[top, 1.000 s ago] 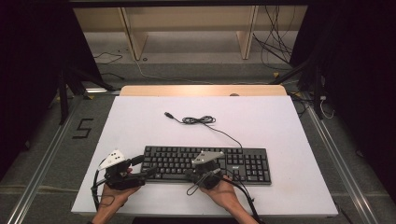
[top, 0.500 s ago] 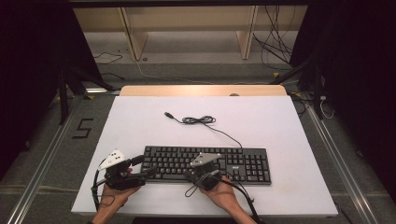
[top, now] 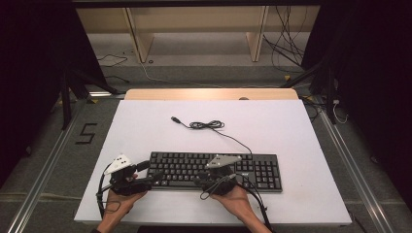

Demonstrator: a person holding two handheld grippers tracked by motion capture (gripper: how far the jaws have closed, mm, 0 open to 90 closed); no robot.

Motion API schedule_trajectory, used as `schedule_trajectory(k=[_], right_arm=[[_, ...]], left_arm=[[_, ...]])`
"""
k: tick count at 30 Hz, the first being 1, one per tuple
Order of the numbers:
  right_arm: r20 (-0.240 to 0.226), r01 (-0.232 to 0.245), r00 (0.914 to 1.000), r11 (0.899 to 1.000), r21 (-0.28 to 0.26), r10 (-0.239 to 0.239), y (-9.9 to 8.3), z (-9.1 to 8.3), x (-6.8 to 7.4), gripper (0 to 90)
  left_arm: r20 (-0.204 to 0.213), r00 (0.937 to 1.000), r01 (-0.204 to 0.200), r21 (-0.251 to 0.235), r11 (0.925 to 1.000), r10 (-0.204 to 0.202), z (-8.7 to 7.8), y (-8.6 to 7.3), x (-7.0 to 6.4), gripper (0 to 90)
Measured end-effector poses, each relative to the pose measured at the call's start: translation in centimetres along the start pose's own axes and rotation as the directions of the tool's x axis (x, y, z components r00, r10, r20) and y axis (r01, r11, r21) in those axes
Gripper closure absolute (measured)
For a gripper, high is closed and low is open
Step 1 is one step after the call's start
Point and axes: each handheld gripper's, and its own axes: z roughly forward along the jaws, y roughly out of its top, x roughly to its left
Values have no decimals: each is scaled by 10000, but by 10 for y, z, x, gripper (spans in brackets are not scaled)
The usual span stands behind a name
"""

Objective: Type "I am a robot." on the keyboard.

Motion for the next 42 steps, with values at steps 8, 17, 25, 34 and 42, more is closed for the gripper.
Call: schedule_trajectory(k=[8,17,25,34,42], right_arm=[[-174,-53,9998,9997,-228,49,0,-10,0,529],[-248,30,9997,9987,-502,-42,1,-21,1,457],[-367,100,9993,9982,-589,-122,0,-25,5,403],[-369,200,9991,9975,-682,-225,-2,-29,8,380],[-370,152,9992,9975,-690,-177,-3,-30,8,377]], left_arm=[[-391,9992,0,473,9989,18,15,-1,9,463],[-652,9973,-280,957,9950,343,23,-3,11,722],[-787,9953,-456,1351,9898,566,32,-3,12,859],[-847,9941,-531,1642,9850,677,36,-3,12,889],[-790,9946,-516,1849,9814,672,38,-3,12,889]])
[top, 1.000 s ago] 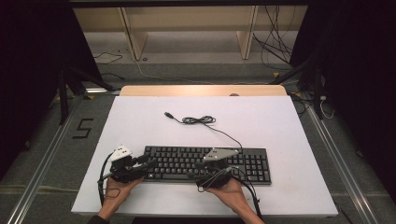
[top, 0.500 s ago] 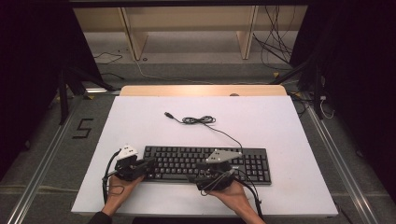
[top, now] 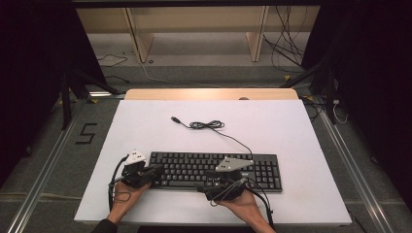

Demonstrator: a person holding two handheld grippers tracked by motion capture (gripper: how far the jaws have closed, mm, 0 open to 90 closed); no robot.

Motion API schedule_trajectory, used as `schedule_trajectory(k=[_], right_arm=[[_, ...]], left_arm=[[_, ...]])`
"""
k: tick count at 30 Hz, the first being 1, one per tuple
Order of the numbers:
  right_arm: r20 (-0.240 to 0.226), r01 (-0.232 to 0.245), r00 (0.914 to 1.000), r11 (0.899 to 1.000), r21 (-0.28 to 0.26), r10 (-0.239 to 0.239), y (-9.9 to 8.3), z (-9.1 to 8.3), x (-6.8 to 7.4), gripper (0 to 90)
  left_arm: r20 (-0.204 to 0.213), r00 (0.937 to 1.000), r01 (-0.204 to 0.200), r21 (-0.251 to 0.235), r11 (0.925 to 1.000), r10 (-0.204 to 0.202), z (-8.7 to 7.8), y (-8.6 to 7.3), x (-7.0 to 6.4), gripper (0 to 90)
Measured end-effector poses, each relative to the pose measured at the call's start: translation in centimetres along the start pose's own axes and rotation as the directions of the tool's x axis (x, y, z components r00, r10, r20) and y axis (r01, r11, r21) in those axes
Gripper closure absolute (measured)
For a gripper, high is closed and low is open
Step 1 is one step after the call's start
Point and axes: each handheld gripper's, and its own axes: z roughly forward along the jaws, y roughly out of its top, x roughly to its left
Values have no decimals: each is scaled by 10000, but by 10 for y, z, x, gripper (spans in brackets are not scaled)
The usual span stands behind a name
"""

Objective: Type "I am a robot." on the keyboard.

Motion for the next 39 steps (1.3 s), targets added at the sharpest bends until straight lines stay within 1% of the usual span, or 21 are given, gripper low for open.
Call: schedule_trajectory(k=[6,7,8,14,18,22,27,30,32,34,36,39], right_arm=[[-35,59,10000,10000,-3,-59,-1,0,0,370],[-37,55,10000,10000,-8,-55,-1,0,0,370],[-39,51,10000,10000,-11,-51,-1,0,0,369],[-28,16,10000,10000,1,-16,-1,-1,0,368],[-24,20,10000,10000,-25,-20,-1,-1,0,367],[8,15,10000,10000,-40,-15,-1,-1,-1,365],[57,-6,10000,10000,-25,6,-2,0,-1,362],[80,-14,10000,10000,-10,14,-3,1,-2,361],[95,0,10000,10000,-8,0,-3,2,-1,361],[104,10,9999,10000,-24,-10,-3,2,-1,361],[123,26,9999,10000,-52,-25,-3,3,-2,362],[123,-9,9999,10000,-60,9,-3,3,-2,367]], left_arm=[[19,10000,25,88,10000,-25,1,0,0,890],[27,10000,43,123,9999,-43,1,0,0,890],[-1,10000,-12,259,9997,12,2,-1,0,890],[55,9999,96,309,9995,-98,2,-1,1,891],[24,10000,81,318,9995,-82,2,-1,0,891],[-29,10000,43,208,9998,-43,1,0,-2,889],[65,10000,73,-235,9997,-72,-6,2,-3,856],[121,9998,185,-487,9986,-179,-9,3,-3,800],[255,9994,237,-611,9979,-222,-11,3,-4,752],[378,9990,285,-718,9970,-258,-13,3,-4,684],[374,9989,299,-732,9969,-273,-15,4,-5,584],[522,9982,353,-820,9960,-311,-16,4,-7,509]])
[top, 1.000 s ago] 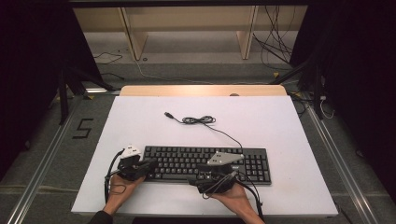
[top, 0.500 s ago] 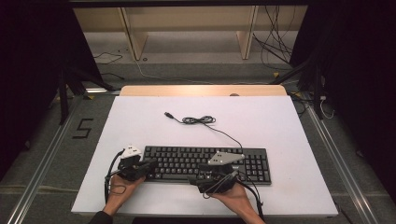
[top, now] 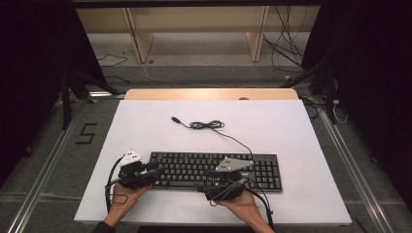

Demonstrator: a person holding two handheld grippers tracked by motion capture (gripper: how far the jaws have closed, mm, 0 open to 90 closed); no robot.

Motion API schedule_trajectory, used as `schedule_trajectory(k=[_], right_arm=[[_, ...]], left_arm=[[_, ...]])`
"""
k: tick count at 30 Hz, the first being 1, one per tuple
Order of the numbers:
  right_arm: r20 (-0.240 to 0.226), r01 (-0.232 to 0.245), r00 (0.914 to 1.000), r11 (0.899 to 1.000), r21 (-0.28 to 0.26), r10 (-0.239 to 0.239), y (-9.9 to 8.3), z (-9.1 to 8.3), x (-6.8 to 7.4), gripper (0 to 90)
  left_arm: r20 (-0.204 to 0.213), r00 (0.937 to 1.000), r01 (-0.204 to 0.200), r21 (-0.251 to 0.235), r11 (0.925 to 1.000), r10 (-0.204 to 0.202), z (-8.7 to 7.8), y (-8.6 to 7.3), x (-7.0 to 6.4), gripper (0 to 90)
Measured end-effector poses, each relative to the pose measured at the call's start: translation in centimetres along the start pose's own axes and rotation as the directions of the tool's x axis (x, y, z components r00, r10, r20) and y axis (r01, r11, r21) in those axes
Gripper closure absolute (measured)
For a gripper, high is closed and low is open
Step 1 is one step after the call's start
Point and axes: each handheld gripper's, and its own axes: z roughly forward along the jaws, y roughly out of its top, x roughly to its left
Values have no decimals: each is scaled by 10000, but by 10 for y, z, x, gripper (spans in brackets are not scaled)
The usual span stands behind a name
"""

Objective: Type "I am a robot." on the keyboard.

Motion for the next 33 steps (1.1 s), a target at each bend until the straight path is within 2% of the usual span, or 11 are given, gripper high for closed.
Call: schedule_trajectory(k=[9,13,23,33], right_arm=[[157,-206,9997,9998,32,205,0,5,-4,430],[322,-395,9987,9992,97,392,1,7,-7,461],[417,-689,9968,9972,277,677,2,15,-11,592],[286,-399,9988,9981,468,386,1,24,-8,802]], left_arm=[[369,9993,41,-383,9993,-27,-6,0,-5,383],[730,9963,482,-512,9975,-444,-8,0,-7,336],[595,9976,395,-725,9966,-352,-13,1,-10,300],[621,9974,412,-844,9956,-360,-16,0,-12,287]])
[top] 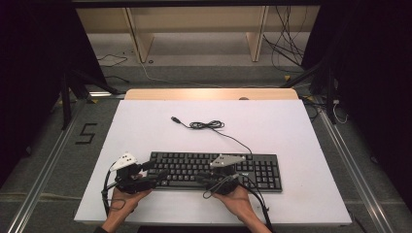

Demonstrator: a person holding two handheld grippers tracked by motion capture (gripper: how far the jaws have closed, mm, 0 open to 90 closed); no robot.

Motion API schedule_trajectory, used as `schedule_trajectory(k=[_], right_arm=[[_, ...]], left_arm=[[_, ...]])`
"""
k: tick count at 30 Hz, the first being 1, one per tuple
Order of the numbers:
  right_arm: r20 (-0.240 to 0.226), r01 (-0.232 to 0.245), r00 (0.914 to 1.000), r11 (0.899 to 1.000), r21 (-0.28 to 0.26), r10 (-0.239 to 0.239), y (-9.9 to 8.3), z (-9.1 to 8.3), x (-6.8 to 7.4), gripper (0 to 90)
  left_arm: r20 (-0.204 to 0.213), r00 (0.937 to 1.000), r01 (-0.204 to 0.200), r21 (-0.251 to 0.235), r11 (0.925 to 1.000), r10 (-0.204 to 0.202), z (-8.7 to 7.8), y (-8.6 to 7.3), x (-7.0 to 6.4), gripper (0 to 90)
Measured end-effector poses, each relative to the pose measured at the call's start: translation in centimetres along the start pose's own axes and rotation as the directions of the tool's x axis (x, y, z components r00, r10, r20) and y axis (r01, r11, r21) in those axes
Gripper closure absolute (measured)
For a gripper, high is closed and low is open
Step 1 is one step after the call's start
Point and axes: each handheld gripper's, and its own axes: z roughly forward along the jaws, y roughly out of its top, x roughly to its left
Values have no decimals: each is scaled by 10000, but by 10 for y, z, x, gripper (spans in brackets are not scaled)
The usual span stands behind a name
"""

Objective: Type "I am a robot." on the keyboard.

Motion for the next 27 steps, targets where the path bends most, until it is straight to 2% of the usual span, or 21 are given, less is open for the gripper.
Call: schedule_trajectory(k=[8,27], right_arm=[[36,228,9997,9992,315,-229,-2,8,3,900],[120,304,9994,9973,665,-313,-6,15,4,900]], left_arm=[[82,9999,-66,-92,9999,67,-1,0,-3,273],[211,9997,-95,-62,9999,96,-5,-3,-5,253]])
